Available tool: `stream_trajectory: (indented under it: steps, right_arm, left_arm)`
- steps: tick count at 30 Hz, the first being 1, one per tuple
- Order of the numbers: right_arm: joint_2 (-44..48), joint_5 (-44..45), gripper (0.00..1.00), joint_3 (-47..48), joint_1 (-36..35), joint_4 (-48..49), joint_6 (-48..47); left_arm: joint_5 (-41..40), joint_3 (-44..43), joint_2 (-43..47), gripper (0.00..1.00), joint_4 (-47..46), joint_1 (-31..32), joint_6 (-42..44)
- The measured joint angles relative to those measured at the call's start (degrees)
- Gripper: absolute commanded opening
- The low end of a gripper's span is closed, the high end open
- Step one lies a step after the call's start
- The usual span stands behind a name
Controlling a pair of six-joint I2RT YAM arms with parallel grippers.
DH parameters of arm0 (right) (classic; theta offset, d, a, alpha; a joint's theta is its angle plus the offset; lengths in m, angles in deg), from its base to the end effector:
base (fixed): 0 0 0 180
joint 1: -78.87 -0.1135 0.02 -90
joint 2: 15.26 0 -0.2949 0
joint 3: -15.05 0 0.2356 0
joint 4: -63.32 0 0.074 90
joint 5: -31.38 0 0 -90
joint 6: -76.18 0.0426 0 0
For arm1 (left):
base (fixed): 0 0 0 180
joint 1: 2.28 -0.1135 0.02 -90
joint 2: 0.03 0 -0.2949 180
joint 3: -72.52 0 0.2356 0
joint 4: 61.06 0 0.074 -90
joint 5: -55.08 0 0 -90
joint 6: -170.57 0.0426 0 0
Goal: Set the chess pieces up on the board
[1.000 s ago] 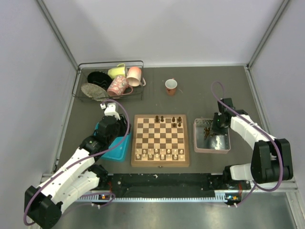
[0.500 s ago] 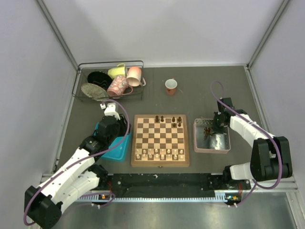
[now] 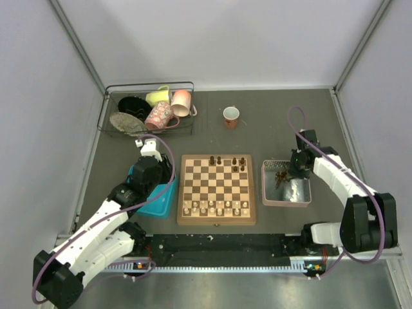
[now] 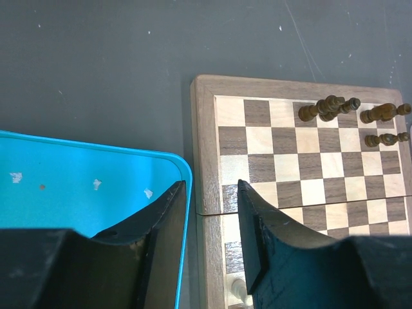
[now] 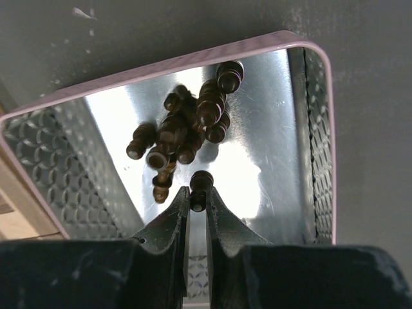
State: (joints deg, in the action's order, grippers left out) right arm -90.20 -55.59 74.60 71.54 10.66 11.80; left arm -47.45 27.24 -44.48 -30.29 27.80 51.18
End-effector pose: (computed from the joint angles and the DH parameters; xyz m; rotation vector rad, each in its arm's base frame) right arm 0.2126 0.0251 0.2277 0.4524 2.7210 0.0817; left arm 0.1303 -0.0648 0.2657 -0.1207 2.1015 -0.4020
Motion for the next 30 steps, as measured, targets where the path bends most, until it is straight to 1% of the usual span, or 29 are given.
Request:
stream_trajectory:
  steps: [5, 8, 12, 16, 19, 22, 26, 30]
  right_arm:
    - [4.37, 0.81, 0.0, 4.96, -0.26, -3.91, -0.07]
    - [5.92, 1.46, 0.0, 8.11, -1.6, -5.4, -0.02]
    - [6.4, 2.05, 0.0, 11.28, -5.51, -7.15, 0.39]
    - [5.81, 3.02, 0.0, 14.25, -12.66, -8.72, 1.64]
    - [3.43, 3.87, 0.0, 17.9, -19.5, -9.07, 3.02]
    - [-0.59, 4.85, 0.0, 21.86, -24.9, -8.63, 4.26]
    - [-6.86, 5.57, 0.0, 25.59, -29.16, -7.8, 5.51]
    - [-12.83, 5.73, 0.0, 28.22, -31.28, -6.69, 6.05]
  left_arm:
    - [-0.85, -0.02, -0.59, 0.42, -0.07, 0.0, 1.14]
    - [-0.83, -0.02, -0.7, 0.42, -0.15, 0.0, 1.77]
    - [-0.59, -0.02, -0.7, 0.42, -0.37, 0.0, 1.95]
    - [-0.35, -0.02, -0.72, 0.41, -0.66, 0.0, 2.08]
    - [-0.57, -0.02, -0.72, 0.41, -0.68, 0.0, 2.08]
    - [-1.31, 0.11, -0.7, 0.41, -0.85, 0.0, 2.08]
    - [-2.1, 2.62, 0.66, 0.41, -2.58, 0.0, 2.08]
    - [-2.12, 6.64, 4.02, 0.41, -3.98, 0.0, 2.21]
